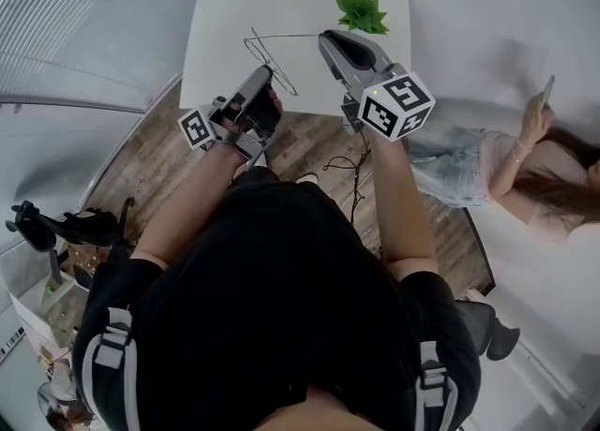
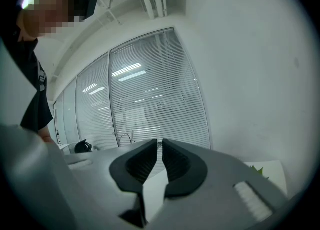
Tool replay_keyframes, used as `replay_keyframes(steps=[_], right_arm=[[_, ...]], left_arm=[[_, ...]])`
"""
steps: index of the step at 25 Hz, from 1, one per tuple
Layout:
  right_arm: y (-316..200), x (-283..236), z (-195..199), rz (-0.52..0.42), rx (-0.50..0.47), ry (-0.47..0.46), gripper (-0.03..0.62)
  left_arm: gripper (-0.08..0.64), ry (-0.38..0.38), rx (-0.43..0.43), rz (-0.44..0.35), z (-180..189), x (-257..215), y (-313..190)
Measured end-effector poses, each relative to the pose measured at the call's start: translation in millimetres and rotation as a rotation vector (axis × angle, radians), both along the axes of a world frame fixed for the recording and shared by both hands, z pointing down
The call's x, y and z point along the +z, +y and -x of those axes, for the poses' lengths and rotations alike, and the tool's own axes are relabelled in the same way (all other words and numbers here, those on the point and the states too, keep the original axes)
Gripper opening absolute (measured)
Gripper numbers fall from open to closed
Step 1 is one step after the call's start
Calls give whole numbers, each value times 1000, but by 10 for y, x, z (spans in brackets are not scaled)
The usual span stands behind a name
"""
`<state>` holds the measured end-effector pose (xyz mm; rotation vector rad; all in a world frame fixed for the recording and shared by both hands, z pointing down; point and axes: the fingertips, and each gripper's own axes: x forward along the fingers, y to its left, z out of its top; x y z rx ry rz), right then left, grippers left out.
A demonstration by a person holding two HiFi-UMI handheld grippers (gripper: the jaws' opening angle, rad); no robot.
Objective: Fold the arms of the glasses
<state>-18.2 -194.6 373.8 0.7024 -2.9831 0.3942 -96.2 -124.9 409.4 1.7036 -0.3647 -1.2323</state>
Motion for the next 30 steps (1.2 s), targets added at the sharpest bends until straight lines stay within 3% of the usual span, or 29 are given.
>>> replay_keyframes(steps=[30], right_arm=[[439,65,83,-41,-96,13,28]], left_arm=[[13,-9,-71,18,103,8,-114]])
